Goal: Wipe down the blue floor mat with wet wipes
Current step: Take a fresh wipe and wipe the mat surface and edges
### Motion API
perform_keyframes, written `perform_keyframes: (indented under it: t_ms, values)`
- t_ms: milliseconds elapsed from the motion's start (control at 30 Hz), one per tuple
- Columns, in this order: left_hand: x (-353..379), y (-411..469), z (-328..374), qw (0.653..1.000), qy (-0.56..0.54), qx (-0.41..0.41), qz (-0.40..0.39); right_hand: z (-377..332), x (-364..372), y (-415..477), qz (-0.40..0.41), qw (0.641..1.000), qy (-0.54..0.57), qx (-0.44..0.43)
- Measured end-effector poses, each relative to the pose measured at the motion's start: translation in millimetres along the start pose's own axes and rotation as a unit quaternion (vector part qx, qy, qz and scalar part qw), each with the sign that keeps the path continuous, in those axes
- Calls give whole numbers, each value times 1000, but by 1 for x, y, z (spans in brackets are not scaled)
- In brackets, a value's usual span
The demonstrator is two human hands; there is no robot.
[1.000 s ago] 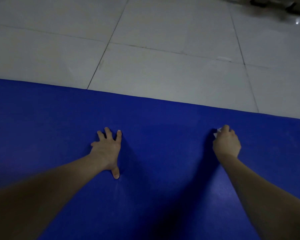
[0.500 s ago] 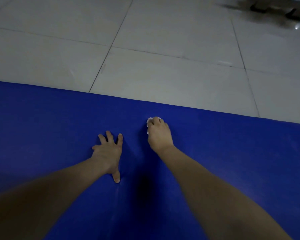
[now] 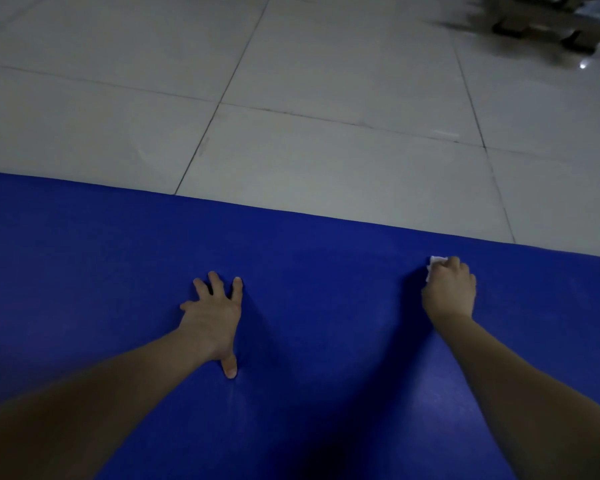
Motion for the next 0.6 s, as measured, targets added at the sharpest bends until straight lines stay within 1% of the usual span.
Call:
perform_keyframes:
  t_ms: [67, 200, 300, 367, 433, 500, 600]
  values:
    - [0, 0, 1, 1000, 0, 0, -2, -24, 7, -7, 5, 999, 30, 14]
    - [1, 1, -1, 1000, 8, 1, 2, -79, 22, -23, -33, 996, 84, 8]
    - [1, 1, 0, 1000, 11, 5, 4, -108, 28, -33, -44, 991, 127, 9]
    - [1, 1, 0, 1000, 11, 6, 4, -129, 28, -37, -49, 988, 148, -12]
    - [1, 2, 0, 1000, 13, 5, 2, -155, 29, -42, -53, 986, 144, -68]
    - [1, 2, 0, 1000, 14, 4, 1, -188, 31, -52, -64, 978, 139, -142]
    - [1, 2, -1, 1000, 17, 4, 0, -245, 35, -78, -98, 948, 133, -270]
Point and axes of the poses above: each hand's wrist, its own y-axis towards the middle knuckle, its own x-axis out of the palm, z = x × y, the point moved 4 cm from there along y, towards the middle knuckle, and after that the axes turned 10 degrees about y, right-handed, at the moved point
